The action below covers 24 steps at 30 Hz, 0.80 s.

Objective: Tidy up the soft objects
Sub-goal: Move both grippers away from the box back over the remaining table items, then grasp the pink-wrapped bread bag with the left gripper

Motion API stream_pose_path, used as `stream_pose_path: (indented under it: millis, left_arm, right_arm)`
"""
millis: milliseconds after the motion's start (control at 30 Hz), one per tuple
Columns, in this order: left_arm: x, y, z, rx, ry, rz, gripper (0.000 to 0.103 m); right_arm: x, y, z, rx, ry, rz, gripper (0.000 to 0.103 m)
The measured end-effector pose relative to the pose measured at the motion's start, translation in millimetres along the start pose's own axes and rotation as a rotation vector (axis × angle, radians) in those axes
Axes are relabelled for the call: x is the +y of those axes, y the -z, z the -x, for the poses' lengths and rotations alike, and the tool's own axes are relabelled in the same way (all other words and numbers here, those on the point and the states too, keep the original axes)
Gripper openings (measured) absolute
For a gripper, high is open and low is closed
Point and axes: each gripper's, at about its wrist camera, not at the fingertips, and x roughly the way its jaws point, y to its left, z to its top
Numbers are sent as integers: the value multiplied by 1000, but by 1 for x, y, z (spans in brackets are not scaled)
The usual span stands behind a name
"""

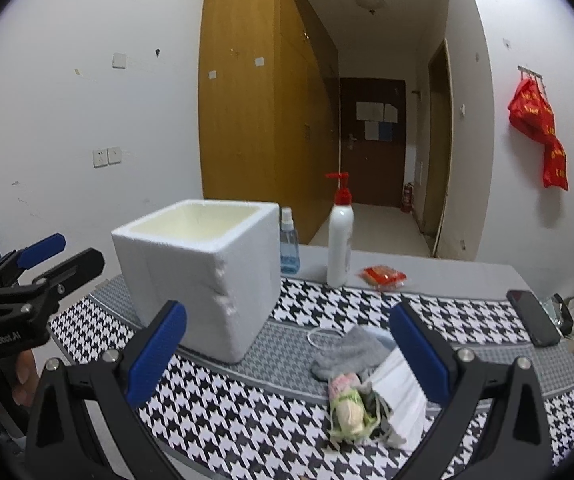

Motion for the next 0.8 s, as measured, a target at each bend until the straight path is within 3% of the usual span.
stream_pose_path:
  millis: [467, 800]
  left_arm:
    - [-18, 28, -5, 53, 52, -24, 102]
    - [-45, 30, -21, 83, 116, -62, 102]
  right_arm:
    - [-26, 24, 9, 30, 52, -76, 103]
    - [-56, 31, 10, 60, 101, -136, 103]
